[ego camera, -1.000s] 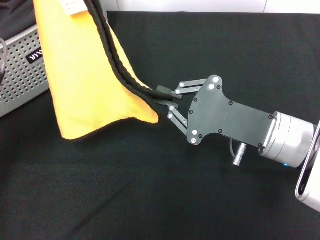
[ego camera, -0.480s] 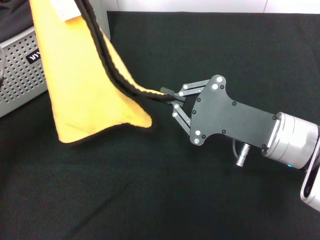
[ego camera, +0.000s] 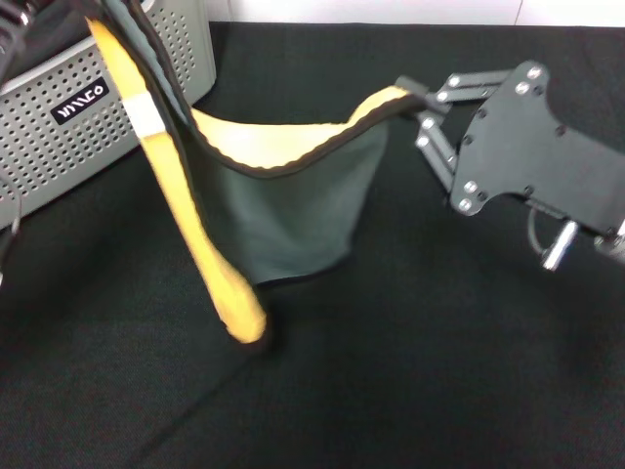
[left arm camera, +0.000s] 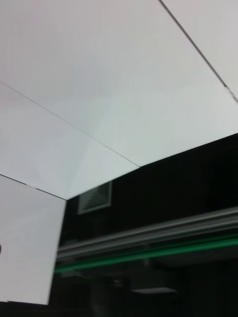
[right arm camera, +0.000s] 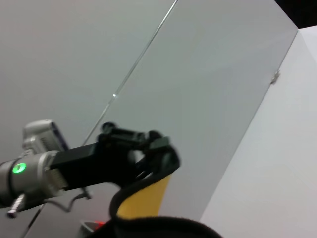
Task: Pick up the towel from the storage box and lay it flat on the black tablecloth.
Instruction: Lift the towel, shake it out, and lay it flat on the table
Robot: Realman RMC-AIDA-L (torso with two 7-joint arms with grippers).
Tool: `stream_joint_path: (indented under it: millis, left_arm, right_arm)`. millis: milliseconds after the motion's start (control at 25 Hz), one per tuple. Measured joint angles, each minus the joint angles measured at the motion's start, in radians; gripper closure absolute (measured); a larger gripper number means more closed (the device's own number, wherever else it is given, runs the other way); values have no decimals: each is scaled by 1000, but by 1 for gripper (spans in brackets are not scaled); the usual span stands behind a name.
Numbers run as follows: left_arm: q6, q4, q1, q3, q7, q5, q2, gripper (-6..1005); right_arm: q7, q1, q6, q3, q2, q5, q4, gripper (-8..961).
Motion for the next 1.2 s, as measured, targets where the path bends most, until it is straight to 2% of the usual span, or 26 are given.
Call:
stream_joint_path:
  millis: [80,320,520,760,960,1080,1200]
  left_arm:
    - [0,-3,18,0,30,25,1,950]
    - [0,-5,68,1,85,76,18,949]
    - [3,-3,95,1,96,88,33,950]
    - [4,-1,99,5,102,91,38,953]
    - [15,3,100,2,102,104,49,956]
    - [34,3,98,2,102,121,56,957]
    - [63,8,93,5,100,160,56,958]
  right_arm:
    - [30,-13,0,41,0,-33,-29,946]
    - [105,-72,-1,153,16,-107,-119,947]
    - [168,-107,-16,218,18,-110,-161,946]
    - [348,-117,-90,301,17,-111,-155,946]
    - [506,-134,-140,323,-5,-142,-142,946]
    - [621,-139,-157,348,-2,-204,-141,946]
    - [741,-135,-156,358,9,-271,-137,947]
